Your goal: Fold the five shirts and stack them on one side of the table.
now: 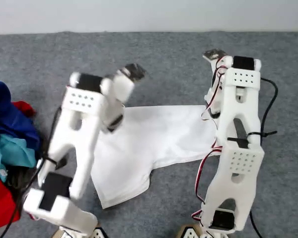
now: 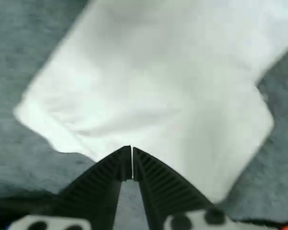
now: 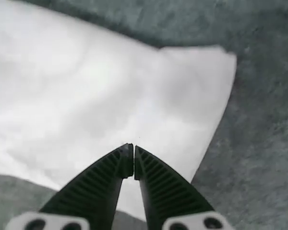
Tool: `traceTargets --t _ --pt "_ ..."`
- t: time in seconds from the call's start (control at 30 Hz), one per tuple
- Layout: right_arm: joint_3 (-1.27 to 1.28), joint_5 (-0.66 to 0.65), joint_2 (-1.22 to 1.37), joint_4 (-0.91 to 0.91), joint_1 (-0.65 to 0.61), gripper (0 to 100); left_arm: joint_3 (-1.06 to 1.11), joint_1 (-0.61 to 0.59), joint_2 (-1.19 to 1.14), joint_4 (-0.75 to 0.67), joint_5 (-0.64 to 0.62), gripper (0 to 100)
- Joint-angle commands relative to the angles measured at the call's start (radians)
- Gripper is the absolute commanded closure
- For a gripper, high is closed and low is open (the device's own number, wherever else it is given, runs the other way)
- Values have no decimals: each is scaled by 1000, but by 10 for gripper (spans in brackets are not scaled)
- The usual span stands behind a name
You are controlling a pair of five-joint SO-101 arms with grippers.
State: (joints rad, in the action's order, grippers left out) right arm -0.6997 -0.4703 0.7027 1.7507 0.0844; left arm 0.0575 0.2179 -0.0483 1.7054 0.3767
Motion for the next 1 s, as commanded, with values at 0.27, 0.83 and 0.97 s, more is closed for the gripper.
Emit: traceTargets --t 0.27,0.83,0.97 --pt "253 -31 -105 33 54 990 544 135 106 -245 9 985" --pt "230 -149 41 -31 251 990 650 20 -77 -284 127 986" --pt "166 -152 22 41 243 990 610 38 29 -209 124 986"
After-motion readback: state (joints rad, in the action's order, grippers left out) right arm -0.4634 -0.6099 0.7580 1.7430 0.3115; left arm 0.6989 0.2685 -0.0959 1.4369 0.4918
